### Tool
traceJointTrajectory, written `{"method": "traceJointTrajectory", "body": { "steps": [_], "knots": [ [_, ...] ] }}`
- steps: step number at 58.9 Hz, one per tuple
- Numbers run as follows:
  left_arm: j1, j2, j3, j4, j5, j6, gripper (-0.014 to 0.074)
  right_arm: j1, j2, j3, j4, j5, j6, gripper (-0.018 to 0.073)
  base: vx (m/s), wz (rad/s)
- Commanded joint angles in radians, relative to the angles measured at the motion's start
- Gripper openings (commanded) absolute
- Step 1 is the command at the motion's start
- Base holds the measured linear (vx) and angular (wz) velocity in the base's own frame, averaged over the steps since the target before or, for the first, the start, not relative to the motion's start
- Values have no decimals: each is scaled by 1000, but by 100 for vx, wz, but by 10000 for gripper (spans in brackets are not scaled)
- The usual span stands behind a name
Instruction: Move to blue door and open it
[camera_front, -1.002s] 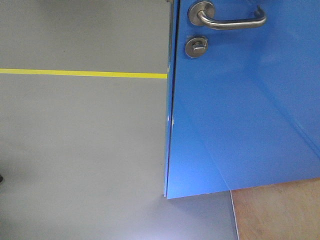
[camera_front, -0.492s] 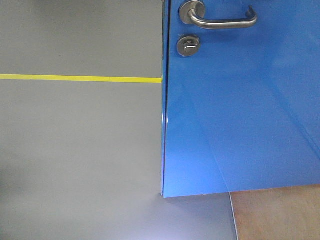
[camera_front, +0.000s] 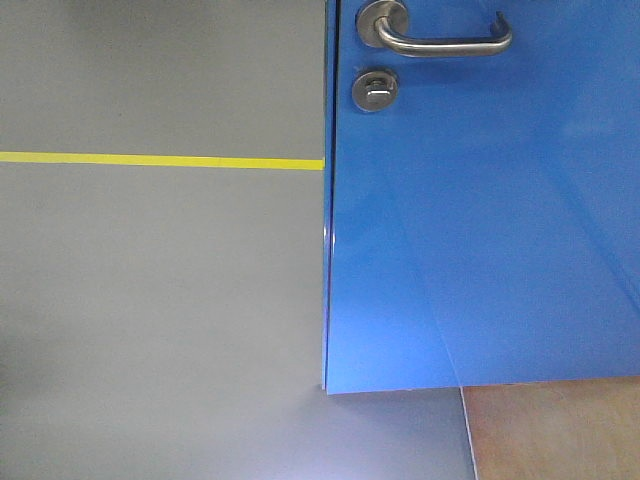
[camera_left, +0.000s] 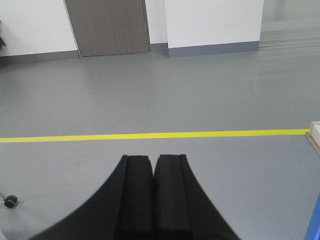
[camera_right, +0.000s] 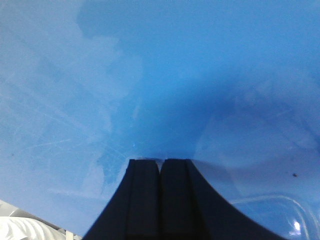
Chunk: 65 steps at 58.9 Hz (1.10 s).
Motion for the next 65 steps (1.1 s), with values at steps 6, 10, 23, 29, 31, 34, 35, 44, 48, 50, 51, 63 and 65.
{"method": "traceJointTrajectory", "body": {
  "steps": [6,10,23,29,31,34,35,44,48,50,51,63,65],
  "knots": [
    [3,-6,1,-7,-86,-3,70,-5,-34,-34,17,-80,-6,2,5,0],
    [3,-6,1,-7,-86,-3,70,-5,-34,-34,17,-80,-6,2,4,0],
    [3,-6,1,-7,-86,-3,70,-5,-34,-34,17,-81,-6,2,1,0],
    [3,-6,1,-7,-86,-3,70,-5,-34,-34,17,-81,-6,2,0,0],
    [3,-6,1,-7,-86,-3,70,-5,-34,-34,17,-81,-6,2,0,0],
    [3,-6,1,-7,-86,-3,70,-5,-34,-34,17,-81,-6,2,0,0],
    [3,-6,1,-7,-86,-3,70,-5,-34,-34,17,-81,-6,2,0,0],
    [3,-6,1,-7,-86,-3,70,-5,-34,-34,17,-81,-6,2,0,0],
    [3,-6,1,-7,-86,-3,70,-5,-34,-34,17,-81,-6,2,0,0],
    [3,-6,1,-7,-86,-3,70,-5,-34,-34,17,-81,-6,2,0,0],
    [3,-6,1,-7,-86,-3,70,-5,-34,-34,17,-81,-6,2,0,0],
    [3,-6,1,-7,-86,-3,70,3,-68,-27,-178,-70,-32,2,0,0],
    [3,-6,1,-7,-86,-3,70,13,-83,-21,-236,-58,-38,2,0,0]
  ]
}}
